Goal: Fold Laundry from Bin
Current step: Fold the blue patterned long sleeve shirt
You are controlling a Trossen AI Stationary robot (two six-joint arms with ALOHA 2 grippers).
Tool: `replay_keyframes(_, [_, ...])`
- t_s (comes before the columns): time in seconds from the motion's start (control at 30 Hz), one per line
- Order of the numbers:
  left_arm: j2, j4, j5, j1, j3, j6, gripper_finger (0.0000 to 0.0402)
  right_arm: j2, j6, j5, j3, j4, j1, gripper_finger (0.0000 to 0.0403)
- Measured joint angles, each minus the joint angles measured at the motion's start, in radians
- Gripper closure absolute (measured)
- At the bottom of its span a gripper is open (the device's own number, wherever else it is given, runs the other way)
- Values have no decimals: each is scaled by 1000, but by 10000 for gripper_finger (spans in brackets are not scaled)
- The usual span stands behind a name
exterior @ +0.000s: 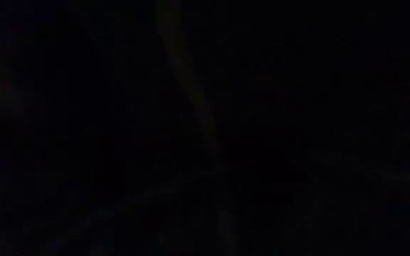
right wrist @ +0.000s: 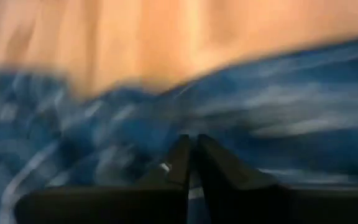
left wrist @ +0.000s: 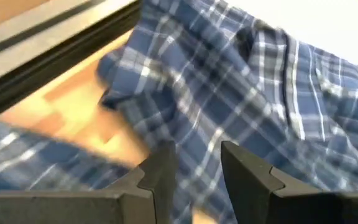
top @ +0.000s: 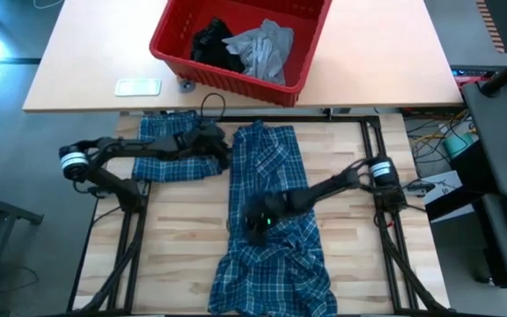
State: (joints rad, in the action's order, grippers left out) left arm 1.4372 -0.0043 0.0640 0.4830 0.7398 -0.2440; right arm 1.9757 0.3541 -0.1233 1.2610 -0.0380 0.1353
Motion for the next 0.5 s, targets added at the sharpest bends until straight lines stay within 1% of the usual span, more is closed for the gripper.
replay_keyframes(0.13, [-98, -93, 31, 4, -44, -1, 288, 24, 34, -62, 32, 124, 71, 393])
replay_keyframes(0.2, [-147, -104, 31, 1, -71, -13, 288, 6, -13, -61, 32, 291, 86, 394])
replay_keyframes(0.27, [-200, -144, 31, -6, -110, -37, 288, -20, -81, -18, 27, 492, 88, 394])
replay_keyframes(0.37, [-260, -168, 32, -28, -150, -72, 288, -87, -230, 45, 0, 760, 72, 394])
replay_keyframes(0.43, [-281, -171, 30, -48, -156, -84, 288, -142, -321, 87, -30, 853, 55, 394])
replay_keyframes(0.5, [-287, -172, 28, -59, -155, -87, 288, -208, -377, 112, -49, 903, 38, 394])
